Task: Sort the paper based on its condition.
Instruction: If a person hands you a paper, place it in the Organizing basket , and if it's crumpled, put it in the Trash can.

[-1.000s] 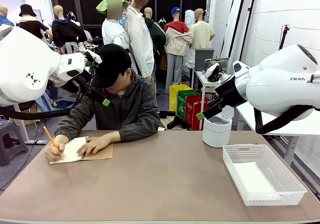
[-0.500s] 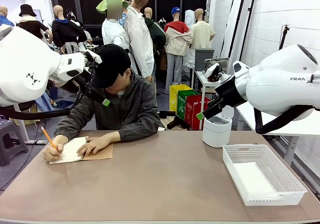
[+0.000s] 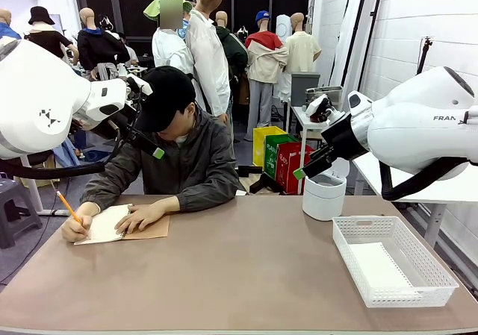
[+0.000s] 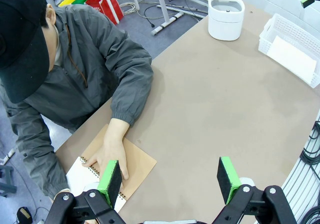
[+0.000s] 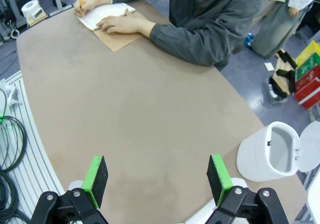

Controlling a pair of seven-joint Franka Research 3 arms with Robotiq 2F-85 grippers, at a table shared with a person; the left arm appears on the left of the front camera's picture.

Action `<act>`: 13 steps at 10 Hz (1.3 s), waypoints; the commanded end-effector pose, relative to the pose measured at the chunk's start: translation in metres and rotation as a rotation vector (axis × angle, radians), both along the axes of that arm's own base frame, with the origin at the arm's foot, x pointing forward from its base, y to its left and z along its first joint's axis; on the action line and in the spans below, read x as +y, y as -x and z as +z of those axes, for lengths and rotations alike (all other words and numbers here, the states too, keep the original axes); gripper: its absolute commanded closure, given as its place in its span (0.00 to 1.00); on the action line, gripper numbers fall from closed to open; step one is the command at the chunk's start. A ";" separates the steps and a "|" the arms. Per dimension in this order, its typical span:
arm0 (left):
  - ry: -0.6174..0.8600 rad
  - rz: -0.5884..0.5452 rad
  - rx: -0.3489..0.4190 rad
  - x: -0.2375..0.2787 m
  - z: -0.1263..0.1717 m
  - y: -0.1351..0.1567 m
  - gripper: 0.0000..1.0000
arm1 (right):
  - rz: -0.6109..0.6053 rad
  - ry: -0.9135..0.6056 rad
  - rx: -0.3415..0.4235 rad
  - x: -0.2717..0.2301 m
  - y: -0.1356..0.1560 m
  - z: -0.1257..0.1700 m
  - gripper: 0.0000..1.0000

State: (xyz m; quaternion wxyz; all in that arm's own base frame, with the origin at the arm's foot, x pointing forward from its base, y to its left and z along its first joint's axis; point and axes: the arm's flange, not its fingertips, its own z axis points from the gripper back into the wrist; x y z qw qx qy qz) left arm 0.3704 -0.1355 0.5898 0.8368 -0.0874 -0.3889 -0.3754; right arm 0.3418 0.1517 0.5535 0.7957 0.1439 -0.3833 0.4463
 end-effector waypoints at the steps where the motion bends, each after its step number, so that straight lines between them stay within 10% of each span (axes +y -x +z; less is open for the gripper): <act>1: 0.006 0.012 0.006 0.000 0.000 0.000 0.00 | 0.006 -0.008 0.007 -0.001 -0.001 -0.002 0.00; 13: 0.006 0.012 0.006 0.000 0.000 0.000 0.00 | 0.006 -0.008 0.007 -0.001 -0.001 -0.002 0.00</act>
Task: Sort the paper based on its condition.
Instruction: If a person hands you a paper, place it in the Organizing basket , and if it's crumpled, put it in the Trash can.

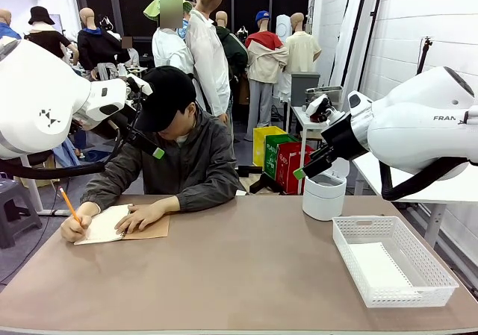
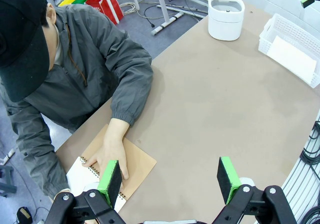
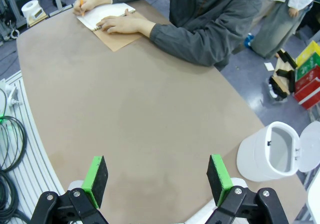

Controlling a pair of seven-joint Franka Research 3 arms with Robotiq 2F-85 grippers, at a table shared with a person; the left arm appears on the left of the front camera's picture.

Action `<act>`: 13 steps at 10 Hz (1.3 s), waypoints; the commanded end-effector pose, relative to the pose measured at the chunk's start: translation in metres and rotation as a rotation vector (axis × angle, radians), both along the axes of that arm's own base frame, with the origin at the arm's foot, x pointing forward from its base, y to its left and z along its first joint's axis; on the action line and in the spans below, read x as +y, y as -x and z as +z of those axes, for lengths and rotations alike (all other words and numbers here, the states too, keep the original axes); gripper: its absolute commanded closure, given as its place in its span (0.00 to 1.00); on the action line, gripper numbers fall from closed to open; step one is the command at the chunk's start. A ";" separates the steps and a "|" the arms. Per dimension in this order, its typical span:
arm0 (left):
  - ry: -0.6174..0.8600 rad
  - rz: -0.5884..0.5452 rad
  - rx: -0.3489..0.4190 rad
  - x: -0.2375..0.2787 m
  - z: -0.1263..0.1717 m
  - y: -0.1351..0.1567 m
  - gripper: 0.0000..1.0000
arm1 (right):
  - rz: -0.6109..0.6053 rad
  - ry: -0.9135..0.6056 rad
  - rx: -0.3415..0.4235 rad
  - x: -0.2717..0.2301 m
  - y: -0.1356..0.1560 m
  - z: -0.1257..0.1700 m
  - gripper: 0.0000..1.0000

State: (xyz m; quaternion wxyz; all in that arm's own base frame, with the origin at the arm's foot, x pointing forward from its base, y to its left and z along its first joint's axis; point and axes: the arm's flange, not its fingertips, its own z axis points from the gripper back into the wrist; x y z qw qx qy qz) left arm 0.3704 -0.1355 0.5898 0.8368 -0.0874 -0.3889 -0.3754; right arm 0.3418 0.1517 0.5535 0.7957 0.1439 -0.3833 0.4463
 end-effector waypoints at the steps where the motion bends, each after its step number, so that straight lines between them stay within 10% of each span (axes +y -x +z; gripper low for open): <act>1: 0.006 0.012 0.006 0.000 0.000 0.000 0.00 | 0.006 -0.008 0.007 -0.001 -0.001 -0.002 0.00; 13: 0.006 0.012 0.006 0.000 0.000 0.000 0.00 | 0.006 -0.008 0.007 -0.001 -0.001 -0.002 0.00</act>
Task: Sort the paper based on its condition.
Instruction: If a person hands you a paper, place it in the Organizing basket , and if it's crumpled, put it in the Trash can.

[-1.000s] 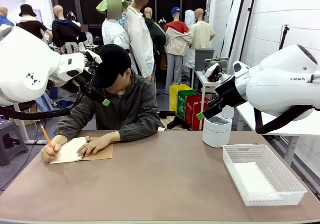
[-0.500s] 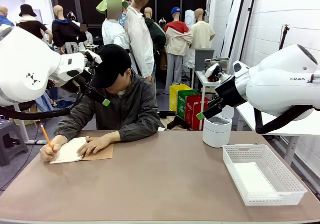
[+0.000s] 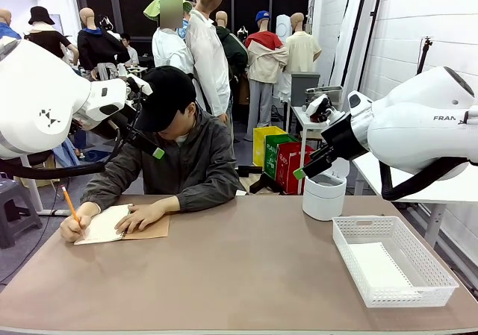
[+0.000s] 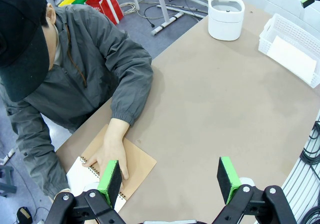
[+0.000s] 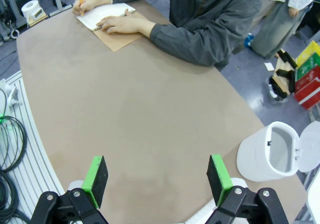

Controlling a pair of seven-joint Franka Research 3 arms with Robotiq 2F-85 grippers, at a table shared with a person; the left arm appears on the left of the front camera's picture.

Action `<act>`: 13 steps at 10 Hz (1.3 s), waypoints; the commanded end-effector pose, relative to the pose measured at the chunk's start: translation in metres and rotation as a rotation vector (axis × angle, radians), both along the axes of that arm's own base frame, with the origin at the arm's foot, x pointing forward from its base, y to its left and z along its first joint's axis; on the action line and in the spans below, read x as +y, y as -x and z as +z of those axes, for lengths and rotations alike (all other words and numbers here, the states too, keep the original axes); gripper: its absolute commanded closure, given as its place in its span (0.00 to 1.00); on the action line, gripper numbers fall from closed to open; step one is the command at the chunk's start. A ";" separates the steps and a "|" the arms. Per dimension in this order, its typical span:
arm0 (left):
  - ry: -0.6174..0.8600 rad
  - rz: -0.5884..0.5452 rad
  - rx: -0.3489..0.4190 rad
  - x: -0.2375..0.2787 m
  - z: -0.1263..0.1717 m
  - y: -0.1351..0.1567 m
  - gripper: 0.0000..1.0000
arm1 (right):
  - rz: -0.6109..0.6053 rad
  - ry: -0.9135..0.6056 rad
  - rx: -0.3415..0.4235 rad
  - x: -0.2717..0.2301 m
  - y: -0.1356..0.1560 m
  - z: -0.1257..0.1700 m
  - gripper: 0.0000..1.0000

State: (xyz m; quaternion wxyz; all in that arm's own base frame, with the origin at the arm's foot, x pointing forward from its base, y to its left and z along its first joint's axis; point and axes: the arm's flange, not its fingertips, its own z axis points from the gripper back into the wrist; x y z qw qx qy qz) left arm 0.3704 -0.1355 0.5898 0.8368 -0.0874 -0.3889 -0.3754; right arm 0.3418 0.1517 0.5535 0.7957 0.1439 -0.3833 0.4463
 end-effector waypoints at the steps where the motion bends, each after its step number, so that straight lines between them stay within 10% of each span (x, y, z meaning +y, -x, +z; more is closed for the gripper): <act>1: 0.006 0.012 0.006 0.000 0.000 0.000 0.00 | 0.006 -0.008 0.007 -0.001 -0.001 -0.002 0.00; 13: 0.006 0.012 0.006 0.000 0.000 0.000 0.00 | 0.006 -0.008 0.007 -0.001 -0.001 -0.002 0.00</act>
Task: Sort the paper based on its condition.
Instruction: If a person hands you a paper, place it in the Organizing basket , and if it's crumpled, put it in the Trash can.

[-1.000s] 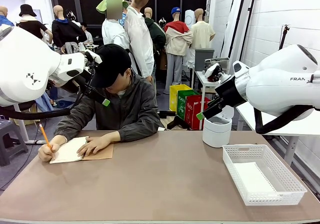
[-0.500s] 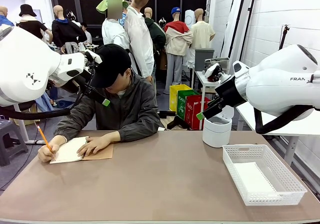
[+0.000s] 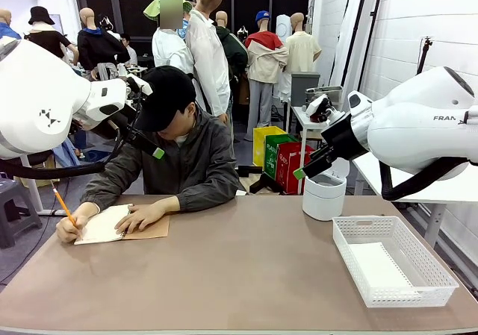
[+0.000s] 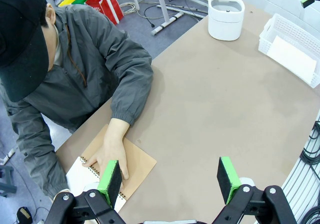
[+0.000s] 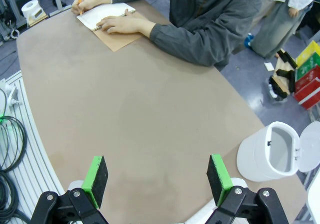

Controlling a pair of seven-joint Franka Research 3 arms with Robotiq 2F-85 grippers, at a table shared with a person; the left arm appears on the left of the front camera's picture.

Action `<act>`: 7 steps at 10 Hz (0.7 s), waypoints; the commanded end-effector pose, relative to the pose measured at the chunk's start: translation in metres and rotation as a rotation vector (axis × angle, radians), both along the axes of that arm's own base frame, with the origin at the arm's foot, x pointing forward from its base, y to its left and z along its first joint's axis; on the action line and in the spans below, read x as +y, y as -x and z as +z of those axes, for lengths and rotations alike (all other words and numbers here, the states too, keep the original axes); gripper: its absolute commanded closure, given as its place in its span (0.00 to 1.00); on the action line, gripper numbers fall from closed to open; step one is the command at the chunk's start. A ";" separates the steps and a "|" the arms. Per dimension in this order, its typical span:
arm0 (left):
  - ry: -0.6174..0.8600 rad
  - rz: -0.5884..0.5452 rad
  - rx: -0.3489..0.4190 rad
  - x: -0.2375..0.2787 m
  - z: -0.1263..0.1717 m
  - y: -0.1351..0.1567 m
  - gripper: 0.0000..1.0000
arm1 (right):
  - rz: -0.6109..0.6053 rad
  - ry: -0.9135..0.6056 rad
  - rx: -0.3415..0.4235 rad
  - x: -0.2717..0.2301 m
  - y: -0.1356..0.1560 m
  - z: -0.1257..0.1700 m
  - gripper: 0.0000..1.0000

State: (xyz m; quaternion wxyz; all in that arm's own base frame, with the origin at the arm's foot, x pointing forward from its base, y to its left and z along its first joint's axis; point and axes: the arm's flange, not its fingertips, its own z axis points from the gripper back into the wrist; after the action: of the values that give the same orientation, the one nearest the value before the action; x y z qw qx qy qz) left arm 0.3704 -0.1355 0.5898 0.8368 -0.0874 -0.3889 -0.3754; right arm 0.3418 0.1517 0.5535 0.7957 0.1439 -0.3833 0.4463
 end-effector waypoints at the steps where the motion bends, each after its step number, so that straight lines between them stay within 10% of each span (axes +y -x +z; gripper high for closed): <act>1: 0.006 0.012 0.006 0.000 0.000 0.000 0.00 | 0.006 -0.008 0.007 -0.001 -0.001 -0.002 0.00; 7: 0.006 0.012 0.006 0.000 0.000 0.000 0.00 | 0.006 -0.008 0.007 -0.001 -0.001 -0.002 0.00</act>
State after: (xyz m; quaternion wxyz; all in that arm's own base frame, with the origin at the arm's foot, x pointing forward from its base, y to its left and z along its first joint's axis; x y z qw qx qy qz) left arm 0.3704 -0.1355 0.5898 0.8368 -0.0874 -0.3889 -0.3754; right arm 0.3418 0.1517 0.5535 0.7957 0.1439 -0.3833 0.4463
